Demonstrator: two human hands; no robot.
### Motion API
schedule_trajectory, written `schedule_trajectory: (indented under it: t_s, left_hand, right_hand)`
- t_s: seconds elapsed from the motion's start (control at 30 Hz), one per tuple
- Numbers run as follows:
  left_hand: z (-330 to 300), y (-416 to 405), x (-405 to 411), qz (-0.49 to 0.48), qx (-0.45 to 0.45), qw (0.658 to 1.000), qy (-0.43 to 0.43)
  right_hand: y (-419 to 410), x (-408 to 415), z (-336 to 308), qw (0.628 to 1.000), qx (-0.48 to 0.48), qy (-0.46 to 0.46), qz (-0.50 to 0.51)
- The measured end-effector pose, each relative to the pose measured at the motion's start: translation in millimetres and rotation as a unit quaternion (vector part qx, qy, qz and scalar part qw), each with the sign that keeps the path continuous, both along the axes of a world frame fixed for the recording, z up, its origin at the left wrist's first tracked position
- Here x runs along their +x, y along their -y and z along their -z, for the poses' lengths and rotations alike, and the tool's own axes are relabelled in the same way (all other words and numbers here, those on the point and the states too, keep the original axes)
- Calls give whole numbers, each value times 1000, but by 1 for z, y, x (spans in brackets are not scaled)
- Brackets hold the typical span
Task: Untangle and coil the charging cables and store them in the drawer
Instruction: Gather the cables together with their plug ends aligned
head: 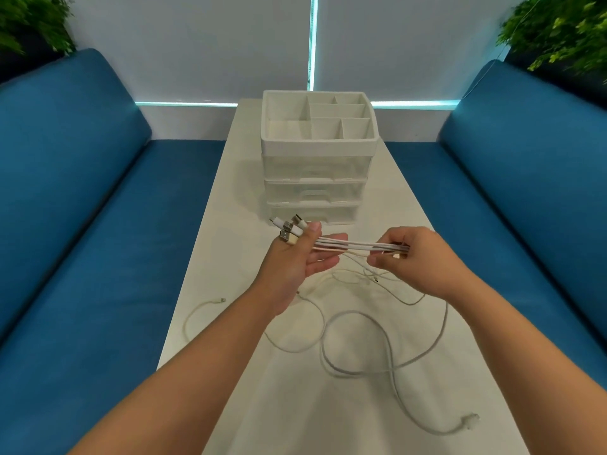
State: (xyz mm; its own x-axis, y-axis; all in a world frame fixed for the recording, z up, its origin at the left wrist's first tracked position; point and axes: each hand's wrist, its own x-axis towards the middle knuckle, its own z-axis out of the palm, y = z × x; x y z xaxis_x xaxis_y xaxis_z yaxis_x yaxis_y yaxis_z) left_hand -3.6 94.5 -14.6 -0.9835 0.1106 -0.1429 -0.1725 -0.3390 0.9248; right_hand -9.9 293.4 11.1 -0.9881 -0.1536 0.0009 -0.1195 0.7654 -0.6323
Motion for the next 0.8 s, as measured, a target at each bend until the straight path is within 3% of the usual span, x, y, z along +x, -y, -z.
schedule_trajectory:
  t_s: [0.17, 0.33, 0.43, 0.47, 0.53, 0.6, 0.8]
  left_hand:
    - [0, 7, 5, 27, -79, 996, -22]
    - [-9, 12, 2, 17, -145, 987, -68]
    - [-12, 18, -1, 11, -187, 978, -91]
    - [-12, 18, -1, 5, -167, 982, -89]
    - [-12, 18, -3, -18, -44, 997, -66]
    - [-15, 17, -3, -24, 50, 997, -43]
    - [-22, 16, -3, -64, 111, 991, -26]
  right_hand:
    - [10, 2, 9, 988, 23, 128, -77]
    - [38, 0, 9, 943, -256, 190, -93]
    - [43, 4, 13, 934, -293, 195, -61]
    - [44, 5, 15, 939, -279, 189, -63]
    - [46, 9, 20, 951, -232, 173, -107]
    - [45, 14, 25, 942, -240, 184, -148]
    - [36, 19, 31, 870, -366, 293, -152]
